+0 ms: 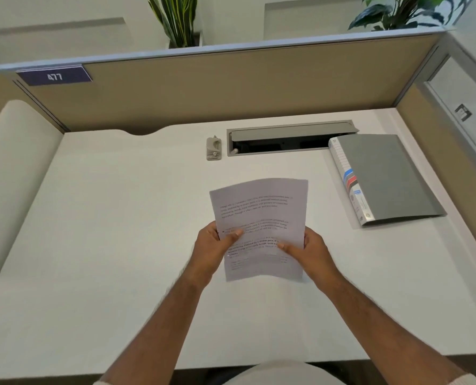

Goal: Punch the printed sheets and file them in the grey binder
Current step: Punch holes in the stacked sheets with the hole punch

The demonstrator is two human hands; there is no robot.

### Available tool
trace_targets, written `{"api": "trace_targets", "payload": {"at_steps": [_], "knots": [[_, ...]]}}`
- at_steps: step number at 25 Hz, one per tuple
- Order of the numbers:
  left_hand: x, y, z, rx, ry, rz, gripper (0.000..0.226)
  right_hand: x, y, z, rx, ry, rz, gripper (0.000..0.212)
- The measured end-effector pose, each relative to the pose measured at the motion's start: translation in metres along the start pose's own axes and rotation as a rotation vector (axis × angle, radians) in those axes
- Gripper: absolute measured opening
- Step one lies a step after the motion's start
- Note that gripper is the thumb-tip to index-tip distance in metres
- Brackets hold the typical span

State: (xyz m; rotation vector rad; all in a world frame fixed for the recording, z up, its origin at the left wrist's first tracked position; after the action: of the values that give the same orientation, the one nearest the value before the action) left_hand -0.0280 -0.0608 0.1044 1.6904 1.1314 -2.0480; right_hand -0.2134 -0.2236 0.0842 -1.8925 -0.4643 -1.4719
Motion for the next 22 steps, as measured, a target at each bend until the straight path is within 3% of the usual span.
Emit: {"api": "trace_targets", "payload": {"at_steps": [7,12,22], "knots": [[-0.046,-0.015,0.006,0.014,0.062,0.204,0.025,0.042,-0.002,-0.012,-0.063,-0.032,-0.155,0.035],[-0.023,-0.023,0.005,0.072,0.113,0.127,0.027,0.018,-0.013,-0.006,-0.021,-0.024,-0.094,0.045],[0.007,-0.035,0.004,0.098,0.134,0.108,0.026,-0.011,-0.032,0.001,0.001,-0.075,-0.049,0.031]]}}
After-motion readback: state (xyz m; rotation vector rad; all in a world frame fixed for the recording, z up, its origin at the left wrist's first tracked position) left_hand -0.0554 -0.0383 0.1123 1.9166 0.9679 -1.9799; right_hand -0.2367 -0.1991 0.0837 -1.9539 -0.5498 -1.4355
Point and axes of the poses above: each hand's wrist, its own y-axis towards the middle knuckle, its own z-axis out of the palm, x = y × z, the point moved 4 cm from there along y, towards the middle knuckle, and after that the axes turned 2 degrees about -z, right-handed, at the moved point
